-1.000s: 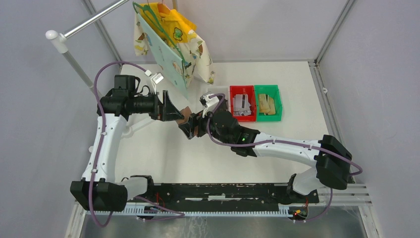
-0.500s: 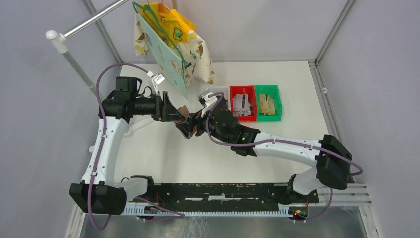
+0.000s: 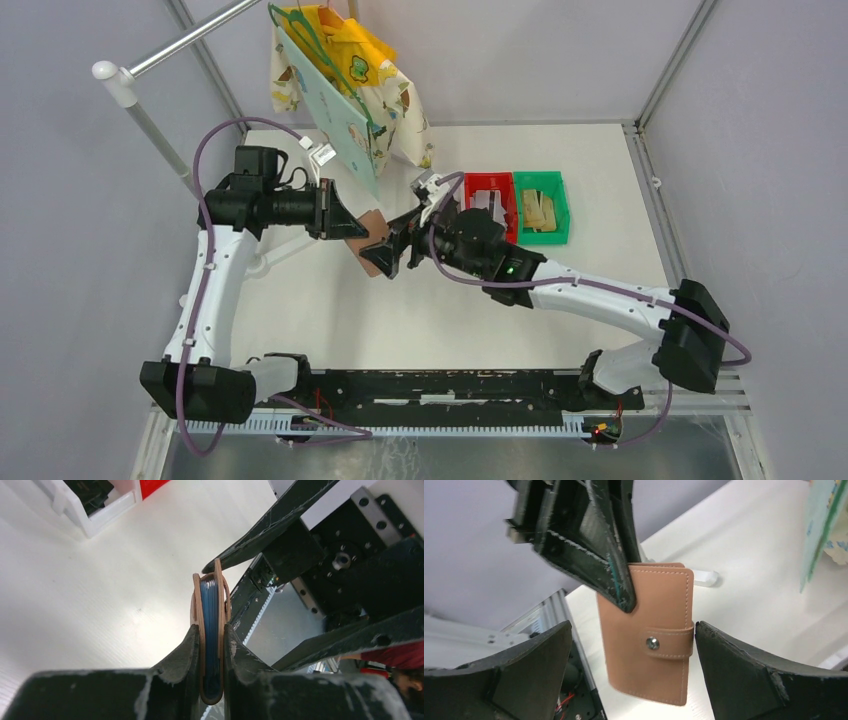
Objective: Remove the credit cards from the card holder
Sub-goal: Pick up the card holder from the center of the board, then open the card holder.
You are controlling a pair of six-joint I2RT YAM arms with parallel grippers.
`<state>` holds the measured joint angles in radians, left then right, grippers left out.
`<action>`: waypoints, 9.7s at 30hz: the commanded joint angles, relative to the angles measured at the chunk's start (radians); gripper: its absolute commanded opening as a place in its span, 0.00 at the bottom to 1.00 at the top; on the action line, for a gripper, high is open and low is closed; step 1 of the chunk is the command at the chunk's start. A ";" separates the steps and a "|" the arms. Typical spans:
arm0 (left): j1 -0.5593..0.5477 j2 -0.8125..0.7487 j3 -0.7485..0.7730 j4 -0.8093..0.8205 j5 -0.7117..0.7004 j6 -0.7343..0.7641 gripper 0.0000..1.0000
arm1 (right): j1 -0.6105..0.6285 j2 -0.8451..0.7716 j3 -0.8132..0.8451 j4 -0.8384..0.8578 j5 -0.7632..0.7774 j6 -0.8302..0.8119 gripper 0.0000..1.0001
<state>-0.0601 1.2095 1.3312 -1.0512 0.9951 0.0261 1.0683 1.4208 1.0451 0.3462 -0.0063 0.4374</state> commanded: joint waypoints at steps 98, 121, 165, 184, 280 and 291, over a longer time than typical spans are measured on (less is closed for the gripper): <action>-0.144 -0.231 -0.120 0.235 -0.333 -0.060 0.02 | 0.105 0.147 0.487 -0.599 0.537 -0.009 0.53; -0.144 -0.214 -0.125 0.194 -0.279 -0.087 0.02 | 0.156 0.231 0.578 -0.545 0.669 -0.067 0.51; -0.144 -0.191 -0.054 0.080 -0.200 0.024 0.02 | 0.185 -0.023 0.138 -0.161 0.784 -0.100 0.36; -0.144 -0.192 -0.054 0.158 -0.244 -0.023 0.02 | 0.193 0.123 0.368 -0.402 0.672 0.081 0.58; -0.146 -0.282 -0.039 0.543 0.094 -0.351 0.02 | -0.108 -0.232 -0.407 0.837 -0.081 0.494 0.92; -0.145 -0.323 -0.050 0.545 0.117 -0.382 0.02 | -0.105 -0.118 -0.309 0.889 0.000 0.556 0.89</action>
<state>-0.2043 0.9123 1.2705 -0.5678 1.0615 -0.2897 0.9600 1.2900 0.6968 1.0931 -0.0593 0.9325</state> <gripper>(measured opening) 0.204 0.899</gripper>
